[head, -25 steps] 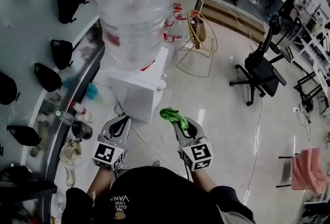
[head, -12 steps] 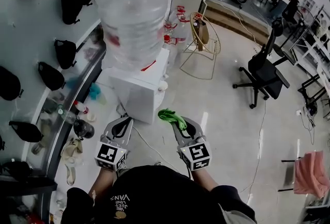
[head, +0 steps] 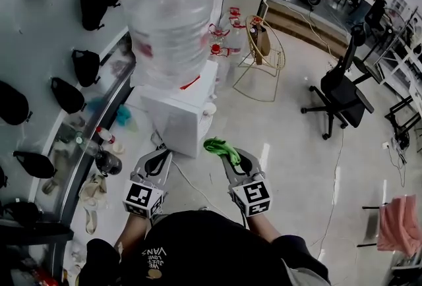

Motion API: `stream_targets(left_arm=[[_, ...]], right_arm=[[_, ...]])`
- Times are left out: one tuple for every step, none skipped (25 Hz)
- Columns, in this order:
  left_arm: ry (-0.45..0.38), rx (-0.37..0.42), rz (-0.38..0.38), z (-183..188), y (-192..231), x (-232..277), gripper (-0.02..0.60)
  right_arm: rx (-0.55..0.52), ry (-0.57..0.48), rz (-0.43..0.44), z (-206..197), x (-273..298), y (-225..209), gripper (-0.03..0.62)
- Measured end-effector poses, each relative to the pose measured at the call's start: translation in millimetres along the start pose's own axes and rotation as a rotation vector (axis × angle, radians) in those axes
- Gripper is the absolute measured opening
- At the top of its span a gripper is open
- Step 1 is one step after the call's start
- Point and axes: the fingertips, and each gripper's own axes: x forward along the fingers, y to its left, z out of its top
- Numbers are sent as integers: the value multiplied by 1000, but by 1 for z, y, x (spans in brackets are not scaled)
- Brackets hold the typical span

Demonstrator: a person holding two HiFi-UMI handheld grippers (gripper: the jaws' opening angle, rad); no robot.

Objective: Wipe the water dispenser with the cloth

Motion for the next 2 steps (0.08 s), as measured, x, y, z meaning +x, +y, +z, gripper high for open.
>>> stream_targets(left_arm=[[3, 3, -1, 1, -1, 1, 2], [5, 6, -2, 2, -2, 3, 2]], right_arm=[[0, -2, 1, 0, 0, -1, 89], [-1, -3, 1, 0, 1, -3, 89]])
